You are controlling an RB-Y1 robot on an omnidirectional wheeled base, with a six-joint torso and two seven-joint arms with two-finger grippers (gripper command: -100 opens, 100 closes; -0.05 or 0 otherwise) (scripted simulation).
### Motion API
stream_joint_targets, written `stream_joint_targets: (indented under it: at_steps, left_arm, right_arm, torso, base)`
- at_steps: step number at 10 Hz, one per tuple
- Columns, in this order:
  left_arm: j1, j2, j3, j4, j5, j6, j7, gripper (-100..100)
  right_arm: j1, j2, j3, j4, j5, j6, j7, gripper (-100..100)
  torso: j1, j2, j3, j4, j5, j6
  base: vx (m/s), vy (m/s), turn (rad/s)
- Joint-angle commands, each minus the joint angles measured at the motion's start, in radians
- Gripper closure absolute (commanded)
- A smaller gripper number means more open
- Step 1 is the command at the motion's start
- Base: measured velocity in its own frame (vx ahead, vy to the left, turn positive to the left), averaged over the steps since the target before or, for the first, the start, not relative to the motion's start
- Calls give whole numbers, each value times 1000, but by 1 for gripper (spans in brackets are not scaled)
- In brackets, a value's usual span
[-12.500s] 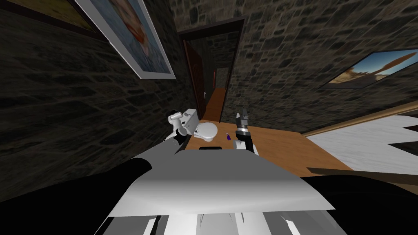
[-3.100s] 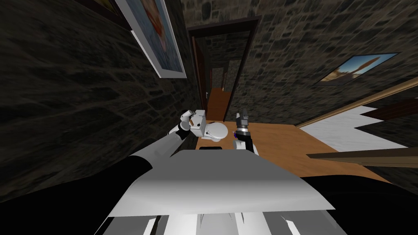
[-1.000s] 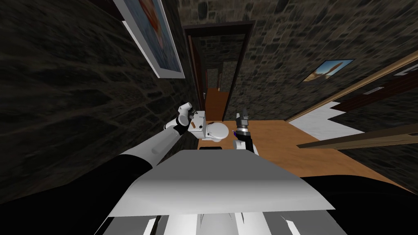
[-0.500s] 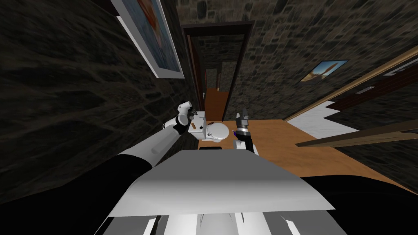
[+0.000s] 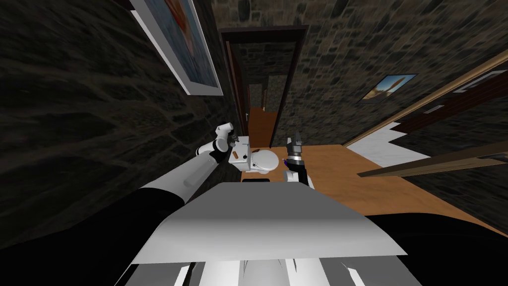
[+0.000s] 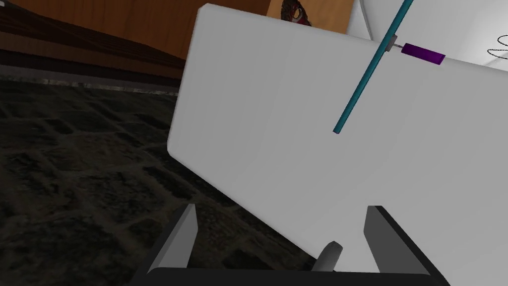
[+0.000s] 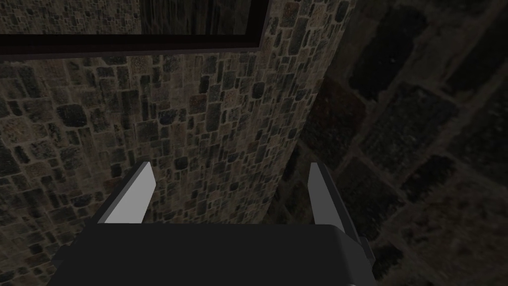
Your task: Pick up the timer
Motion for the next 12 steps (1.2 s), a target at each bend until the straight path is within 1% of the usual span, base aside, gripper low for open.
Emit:
stream_joint_targets:
  at_steps: [1, 2, 3, 5, 7, 8, 9, 11, 12]
  left_arm:
    - [-3, 6, -19, 11, -8, 46, -23, -100]
    - [-5, 12, -35, 20, -14, 82, -42, -100]
    - [-5, 12, -35, 18, -14, 82, -42, -100]
    - [-7, 23, -68, 39, -28, 148, -76, -100]
    - [-7, 23, -68, 39, -28, 148, -76, -100]
    - [-6, 33, -99, 57, -41, 207, -105, -100]
    - [-6, 33, -99, 57, -41, 209, -105, -100]
    - [-4, 42, -127, 75, -54, 262, -130, -100]
    - [-4, 42, -127, 75, -54, 262, -130, -100]
  right_arm:
    - [0, 0, 0, 0, 0, 0, 0, 0]
    - [0, 0, 0, 0, 0, 0, 0, 0]
    - [0, 0, 0, 0, 0, 0, 0, 0]
    - [0, 0, 0, 0, 0, 0, 0, 0]
    - [0, 0, 0, 0, 0, 0, 0, 0]
    - [0, 0, 0, 0, 0, 0, 0, 0]
    - [0, 0, 0, 0, 0, 0, 0, 0]
    - [0, 0, 0, 0, 0, 0, 0, 0]
    - [0, 0, 0, 0, 0, 0, 0, 0]
  torso:
    - [0, 0, 0, 0, 0, 0]
    - [0, 0, 0, 0, 0, 0]
    - [0, 0, 0, 0, 0, 0]
    - [0, 0, 0, 0, 0, 0]
    - [0, 0, 0, 0, 0, 0]
    - [-1, 1, 1, 0, 0, 0]
    - [-1, 0, 0, 0, 0, 0]
    - [-1, -1, 0, 0, 0, 0]
    - [0, -1, -1, 0, 0, 0]
  base:
    - [36, 25, -25]
    - [46, 33, -43]
    - [34, 28, -18]
    - [45, 29, -36]
    - [25, 17, -6]
    - [44, 22, -51]
    - [51, 20, -27]
    - [55, 30, -19]
    - [43, 20, -16]
